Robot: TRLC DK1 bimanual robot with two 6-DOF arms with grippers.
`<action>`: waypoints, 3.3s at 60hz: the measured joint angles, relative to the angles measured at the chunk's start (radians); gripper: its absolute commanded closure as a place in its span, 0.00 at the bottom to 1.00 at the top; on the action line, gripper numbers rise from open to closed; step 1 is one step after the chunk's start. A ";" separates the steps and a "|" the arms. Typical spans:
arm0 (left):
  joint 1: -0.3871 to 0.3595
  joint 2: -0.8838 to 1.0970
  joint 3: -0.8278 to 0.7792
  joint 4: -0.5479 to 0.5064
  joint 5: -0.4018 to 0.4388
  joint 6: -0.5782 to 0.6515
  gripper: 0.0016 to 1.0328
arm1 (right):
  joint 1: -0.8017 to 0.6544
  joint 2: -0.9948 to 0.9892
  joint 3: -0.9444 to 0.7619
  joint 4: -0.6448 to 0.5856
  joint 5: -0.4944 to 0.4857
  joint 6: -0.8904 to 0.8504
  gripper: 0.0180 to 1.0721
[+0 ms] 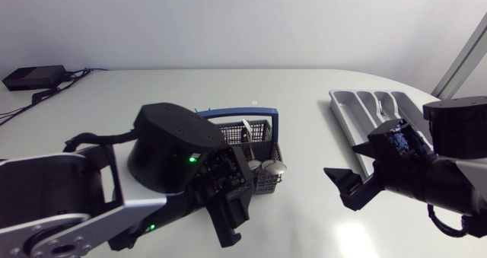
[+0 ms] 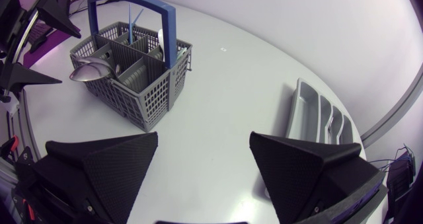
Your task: Unload the cutlery basket into the drawer organizer.
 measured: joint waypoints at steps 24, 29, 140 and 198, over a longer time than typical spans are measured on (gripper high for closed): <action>0.004 0.148 0.039 0.134 -0.062 0.128 0.74 | -0.018 -0.028 -0.019 -0.003 -0.014 -0.019 0.05; 0.013 0.148 0.039 0.138 -0.071 0.151 0.81 | -0.022 -0.033 -0.024 -0.003 -0.014 -0.019 0.05; 0.149 0.124 0.673 -0.510 0.159 -0.138 0.97 | 0.267 -0.025 0.105 0.073 0.100 -0.027 0.08; 0.138 0.286 0.809 -0.531 0.174 -0.364 0.97 | 0.383 0.194 0.153 0.336 0.291 -0.188 0.72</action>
